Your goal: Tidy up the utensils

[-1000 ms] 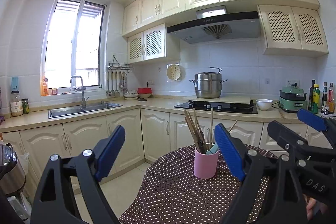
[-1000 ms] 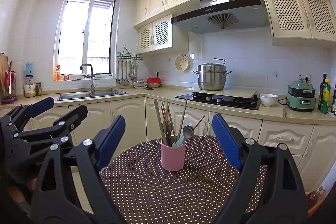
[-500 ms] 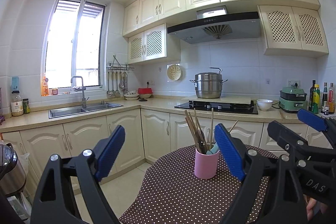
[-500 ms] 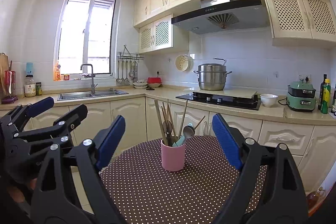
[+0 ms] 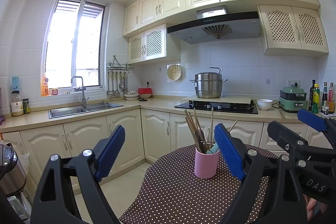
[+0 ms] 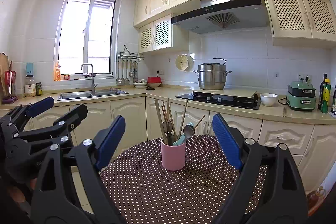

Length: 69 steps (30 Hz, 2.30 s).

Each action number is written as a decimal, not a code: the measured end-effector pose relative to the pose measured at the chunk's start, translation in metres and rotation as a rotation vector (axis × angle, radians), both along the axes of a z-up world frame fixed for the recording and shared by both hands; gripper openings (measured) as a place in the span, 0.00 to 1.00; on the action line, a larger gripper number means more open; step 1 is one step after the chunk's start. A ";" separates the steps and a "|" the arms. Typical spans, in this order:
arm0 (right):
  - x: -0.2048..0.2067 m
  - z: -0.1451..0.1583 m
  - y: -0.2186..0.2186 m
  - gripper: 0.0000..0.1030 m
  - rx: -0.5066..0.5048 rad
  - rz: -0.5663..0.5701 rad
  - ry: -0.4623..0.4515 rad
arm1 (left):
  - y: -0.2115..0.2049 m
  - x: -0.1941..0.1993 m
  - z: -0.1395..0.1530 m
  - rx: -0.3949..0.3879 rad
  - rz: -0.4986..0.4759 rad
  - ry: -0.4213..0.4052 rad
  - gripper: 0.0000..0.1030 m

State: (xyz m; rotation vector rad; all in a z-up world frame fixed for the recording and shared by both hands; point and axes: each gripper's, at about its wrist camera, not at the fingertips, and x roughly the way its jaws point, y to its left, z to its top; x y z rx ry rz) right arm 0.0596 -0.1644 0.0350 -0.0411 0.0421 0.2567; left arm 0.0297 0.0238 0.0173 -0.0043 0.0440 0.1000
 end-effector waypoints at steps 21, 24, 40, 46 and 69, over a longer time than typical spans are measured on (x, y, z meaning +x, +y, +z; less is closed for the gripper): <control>-0.003 -0.004 0.002 0.82 0.009 0.000 0.008 | 0.001 0.000 0.000 0.003 0.000 0.000 0.83; -0.003 -0.004 0.002 0.82 0.010 -0.001 0.012 | 0.002 0.000 -0.001 0.003 -0.002 0.002 0.83; -0.004 -0.004 0.002 0.82 0.013 0.000 0.015 | 0.007 0.001 -0.004 0.008 -0.001 0.001 0.83; -0.003 -0.004 0.002 0.82 0.014 0.002 0.017 | 0.008 0.002 -0.004 0.009 0.001 0.002 0.83; 0.001 -0.003 0.006 0.82 0.011 0.011 0.020 | 0.017 0.000 -0.005 0.005 0.004 0.004 0.83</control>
